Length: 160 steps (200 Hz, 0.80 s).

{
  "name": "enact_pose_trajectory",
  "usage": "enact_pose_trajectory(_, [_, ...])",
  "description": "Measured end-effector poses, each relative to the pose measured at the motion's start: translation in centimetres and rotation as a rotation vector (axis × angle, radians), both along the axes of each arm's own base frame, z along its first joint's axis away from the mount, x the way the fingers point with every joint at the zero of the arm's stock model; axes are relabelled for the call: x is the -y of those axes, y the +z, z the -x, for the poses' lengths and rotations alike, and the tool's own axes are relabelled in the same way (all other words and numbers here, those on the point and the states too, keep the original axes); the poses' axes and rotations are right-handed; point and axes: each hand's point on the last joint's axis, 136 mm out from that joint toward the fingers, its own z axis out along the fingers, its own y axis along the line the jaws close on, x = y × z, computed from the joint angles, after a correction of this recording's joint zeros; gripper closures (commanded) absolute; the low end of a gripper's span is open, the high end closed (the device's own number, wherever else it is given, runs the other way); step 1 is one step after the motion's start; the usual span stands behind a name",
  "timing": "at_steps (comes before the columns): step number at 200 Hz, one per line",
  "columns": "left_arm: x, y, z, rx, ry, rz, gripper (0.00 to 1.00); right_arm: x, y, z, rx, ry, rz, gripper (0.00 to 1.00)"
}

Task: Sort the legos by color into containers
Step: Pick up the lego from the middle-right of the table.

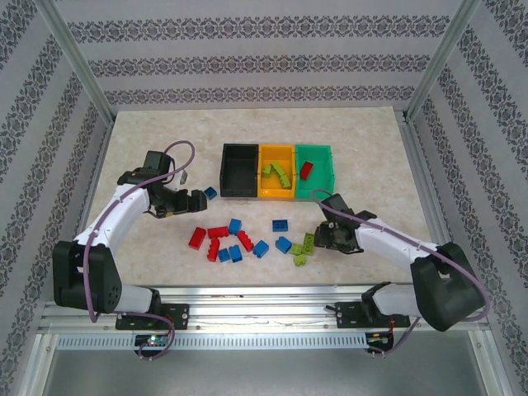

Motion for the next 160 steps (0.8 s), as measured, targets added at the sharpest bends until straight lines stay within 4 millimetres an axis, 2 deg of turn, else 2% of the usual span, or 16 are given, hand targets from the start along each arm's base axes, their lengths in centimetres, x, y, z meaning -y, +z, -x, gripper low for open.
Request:
enact_pose_trajectory(45, [0.0, 0.0, 0.0, 0.0, 0.0, 0.0, 0.06, -0.8, 0.1, -2.9, -0.021, 0.028, -0.001, 0.46])
enact_pose_trajectory(69, [0.0, 0.0, 0.0, 0.0, 0.0, 0.0, 0.06, -1.4, -0.4, -3.9, -0.047, 0.057, -0.004, 0.58])
enact_pose_trajectory(90, [0.0, 0.0, 0.0, 0.0, 0.0, 0.0, 0.06, -1.3, -0.3, -4.0, -0.069, 0.071, 0.001, 0.71])
enact_pose_trajectory(98, [0.0, 0.0, 0.0, 0.0, 0.0, 0.0, 0.06, -1.4, -0.3, -4.0, -0.07, 0.08, -0.003, 0.73])
enact_pose_trajectory(137, [0.0, 0.0, 0.0, 0.0, 0.0, 0.0, 0.06, -2.2, 0.5, -4.0, -0.057, 0.096, -0.049, 0.74])
enact_pose_trajectory(160, [0.0, 0.0, 0.0, 0.0, 0.0, 0.0, 0.06, -3.3, 2.5, -4.8, -0.009, 0.123, -0.07, 0.73])
